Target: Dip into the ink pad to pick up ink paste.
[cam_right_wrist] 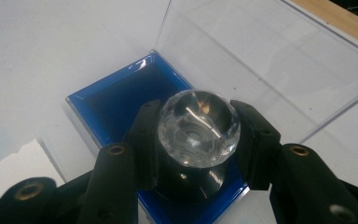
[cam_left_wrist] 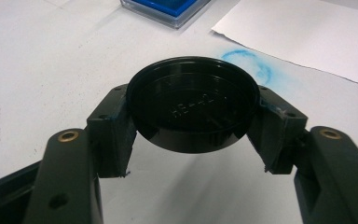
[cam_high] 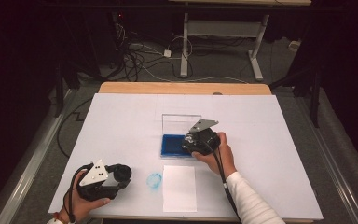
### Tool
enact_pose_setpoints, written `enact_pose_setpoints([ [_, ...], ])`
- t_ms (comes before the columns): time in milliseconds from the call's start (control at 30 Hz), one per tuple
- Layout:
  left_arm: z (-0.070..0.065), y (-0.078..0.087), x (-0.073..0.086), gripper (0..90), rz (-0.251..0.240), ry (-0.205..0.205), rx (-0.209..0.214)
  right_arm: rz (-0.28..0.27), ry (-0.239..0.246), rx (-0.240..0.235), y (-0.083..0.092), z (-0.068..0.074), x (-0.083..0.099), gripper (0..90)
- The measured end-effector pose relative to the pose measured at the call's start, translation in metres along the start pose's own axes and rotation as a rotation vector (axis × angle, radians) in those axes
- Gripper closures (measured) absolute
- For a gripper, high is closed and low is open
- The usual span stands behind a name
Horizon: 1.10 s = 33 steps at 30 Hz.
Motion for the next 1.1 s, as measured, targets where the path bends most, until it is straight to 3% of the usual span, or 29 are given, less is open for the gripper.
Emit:
enact_pose_setpoints([
  [167, -0.0005, 0.0009, -0.0010, 36.7, -0.004, -0.003, 0.000, -0.022, -0.031, -0.028, 0.0004, -0.0042, 0.0011, 57.0],
  [500, -0.0010, 0.0009, -0.0009, 36.7, -0.009, -0.004, 0.007, -0.014, -0.002, -0.010, 0.0009, -0.0013, 0.0019, 57.0],
  [600, -0.0014, 0.0007, -0.0011, 36.7, -0.008, -0.006, 0.006, -0.021, -0.020, -0.022, 0.0006, -0.0032, 0.0020, 57.0],
  [700, -0.0013, 0.0006, -0.0009, 36.7, -0.007, -0.005, 0.005, -0.011, 0.008, 0.003, 0.0008, 0.0006, 0.0019, 57.0],
  [933, -0.0010, -0.0002, -0.0008, 36.7, -0.002, -0.004, 0.001, -0.028, -0.022, -0.020, 0.0042, -0.0030, 0.0048, 57.0],
  [1100, -0.0004, -0.0002, -0.0004, 36.7, -0.002, 0.000, 0.000, -0.027, -0.016, -0.019, 0.0044, -0.0012, 0.0039, 57.0],
])
Point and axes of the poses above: each handheld gripper's, and its own axes: y roughly backward along the jaws, x roughly out of its underside, z roughly to its left, the point moved 7 cm from there along -y, roughly forward along the jaws, and after that the axes turned 11 degrees about -x, right-handed, at the moved point
